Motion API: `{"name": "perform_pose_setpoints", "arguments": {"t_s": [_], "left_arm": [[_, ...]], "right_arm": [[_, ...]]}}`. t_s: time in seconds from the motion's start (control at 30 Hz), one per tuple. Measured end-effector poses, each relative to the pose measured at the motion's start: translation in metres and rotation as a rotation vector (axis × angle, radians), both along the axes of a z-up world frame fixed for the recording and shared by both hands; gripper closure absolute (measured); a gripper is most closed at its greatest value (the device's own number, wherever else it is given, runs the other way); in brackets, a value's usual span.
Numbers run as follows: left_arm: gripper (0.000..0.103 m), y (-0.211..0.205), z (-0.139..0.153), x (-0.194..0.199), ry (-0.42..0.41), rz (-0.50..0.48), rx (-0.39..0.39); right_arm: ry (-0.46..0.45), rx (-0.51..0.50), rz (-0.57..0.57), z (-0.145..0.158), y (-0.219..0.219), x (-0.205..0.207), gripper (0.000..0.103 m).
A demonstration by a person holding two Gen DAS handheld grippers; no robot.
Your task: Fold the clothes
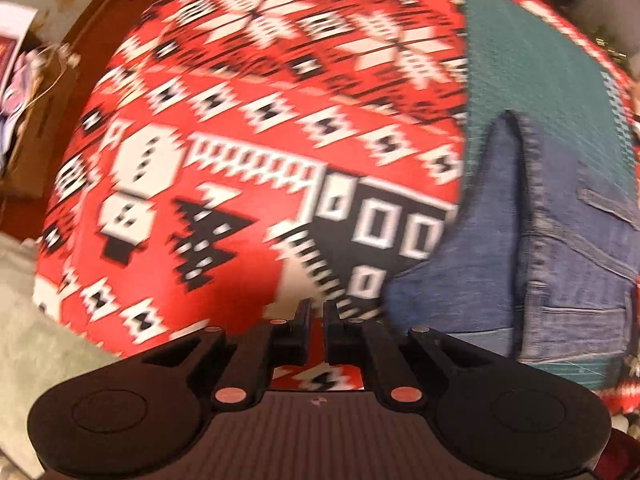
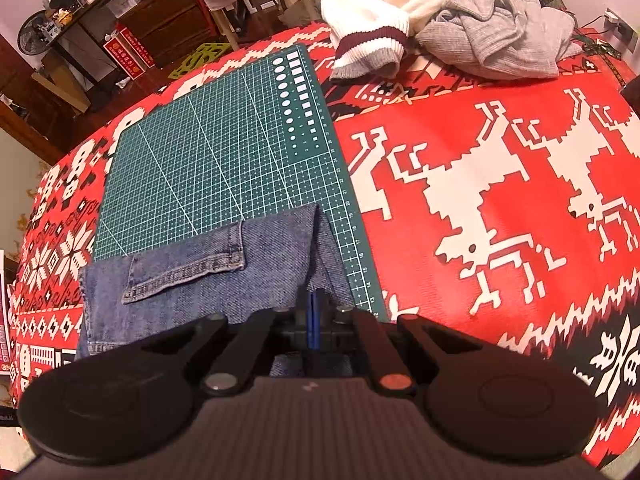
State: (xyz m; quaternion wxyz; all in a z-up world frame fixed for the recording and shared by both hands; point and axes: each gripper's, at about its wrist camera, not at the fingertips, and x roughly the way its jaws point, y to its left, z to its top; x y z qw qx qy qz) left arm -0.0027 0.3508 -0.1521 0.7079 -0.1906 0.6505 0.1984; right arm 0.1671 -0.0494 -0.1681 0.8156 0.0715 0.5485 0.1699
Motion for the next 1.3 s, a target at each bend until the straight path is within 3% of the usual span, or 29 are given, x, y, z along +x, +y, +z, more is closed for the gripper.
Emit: {"name": "perform_pose_setpoints", "arguments": {"t_s": [0.17, 0.43, 0.67, 0.8, 0.87, 1.1, 1.3], "left_arm": [[0.099, 0.0, -0.014, 0.002, 0.079, -0.013, -0.01], [0.099, -0.005, 0.003, 0.004, -0.055, -0.059, -0.167], [0.099, 0.003, 0.014, -0.007, -0.11, -0.039, -0.241], [0.099, 0.008, 0.025, -0.015, -0.17, -0.019, -0.321], [0.099, 0.008, 0.023, -0.009, -0.183, -0.03, -0.324], [0.099, -0.005, 0.001, 0.009, -0.072, -0.063, -0.178], [0.097, 0.006, 0.003, 0.004, -0.109, -0.054, -0.222]], "right_arm": [[0.002, 0.008, 0.0, 0.0, -0.001, 0.0, 0.102], [0.001, 0.01, 0.005, 0.001, -0.001, 0.0, 0.102], [-0.001, 0.012, 0.01, 0.002, 0.0, -0.001, 0.101], [-0.003, 0.013, 0.013, 0.002, 0.0, -0.001, 0.097], [-0.004, 0.012, 0.014, 0.003, 0.0, -0.001, 0.097], [-0.004, 0.013, 0.015, 0.003, 0.002, 0.0, 0.097], [-0.004, 0.015, 0.018, 0.003, 0.002, 0.0, 0.097]]}}
